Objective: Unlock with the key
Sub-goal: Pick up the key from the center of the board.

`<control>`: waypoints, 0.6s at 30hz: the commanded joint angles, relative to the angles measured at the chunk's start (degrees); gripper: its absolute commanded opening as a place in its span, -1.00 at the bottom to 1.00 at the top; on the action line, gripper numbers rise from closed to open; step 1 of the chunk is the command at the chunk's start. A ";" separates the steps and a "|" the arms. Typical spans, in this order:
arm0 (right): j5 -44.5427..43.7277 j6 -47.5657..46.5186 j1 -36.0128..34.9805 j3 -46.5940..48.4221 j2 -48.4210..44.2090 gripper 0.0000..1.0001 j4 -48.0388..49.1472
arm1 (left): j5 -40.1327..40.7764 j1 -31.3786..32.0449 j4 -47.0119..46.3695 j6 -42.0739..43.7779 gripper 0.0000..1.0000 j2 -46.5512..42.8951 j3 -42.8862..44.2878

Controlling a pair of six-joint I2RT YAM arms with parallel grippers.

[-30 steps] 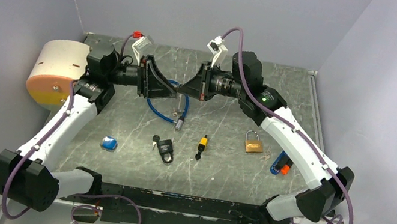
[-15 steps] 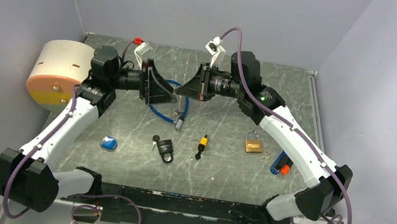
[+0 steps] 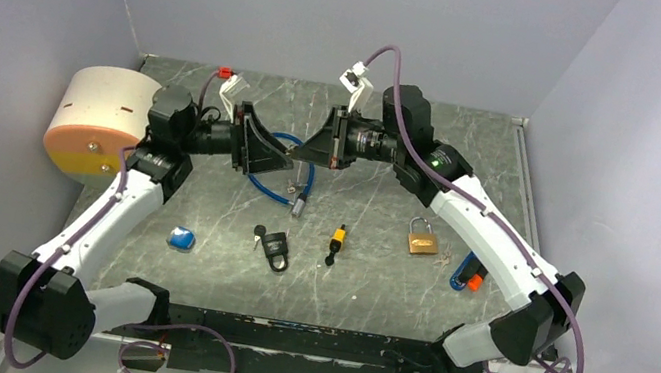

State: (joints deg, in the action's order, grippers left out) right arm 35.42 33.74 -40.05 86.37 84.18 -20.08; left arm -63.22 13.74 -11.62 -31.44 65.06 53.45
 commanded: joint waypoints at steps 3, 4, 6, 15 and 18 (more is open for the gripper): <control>2.01 1.78 0.19 2.57 0.61 -1.00 2.13 | -1.36 0.28 -11.27 -5.74 -0.06 0.32 -0.89; 2.09 1.84 0.18 2.61 0.70 -1.00 2.09 | -1.30 0.31 -11.58 -5.81 -0.07 0.41 -0.89; 2.20 2.08 0.20 2.74 0.87 -1.00 2.08 | -1.49 0.37 -12.53 -6.26 -0.17 0.63 -0.89; 1.76 2.29 0.87 2.92 0.57 -1.00 2.05 | -2.38 0.41 -6.93 -2.37 -0.88 0.58 0.72; 1.76 2.22 1.19 2.57 0.46 -1.00 2.47 | -2.24 0.41 -5.55 -1.76 -0.95 0.59 1.25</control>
State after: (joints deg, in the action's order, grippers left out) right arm 36.56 35.16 -39.16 86.43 85.32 -21.37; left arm -63.79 13.63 -18.79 -35.35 65.63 52.42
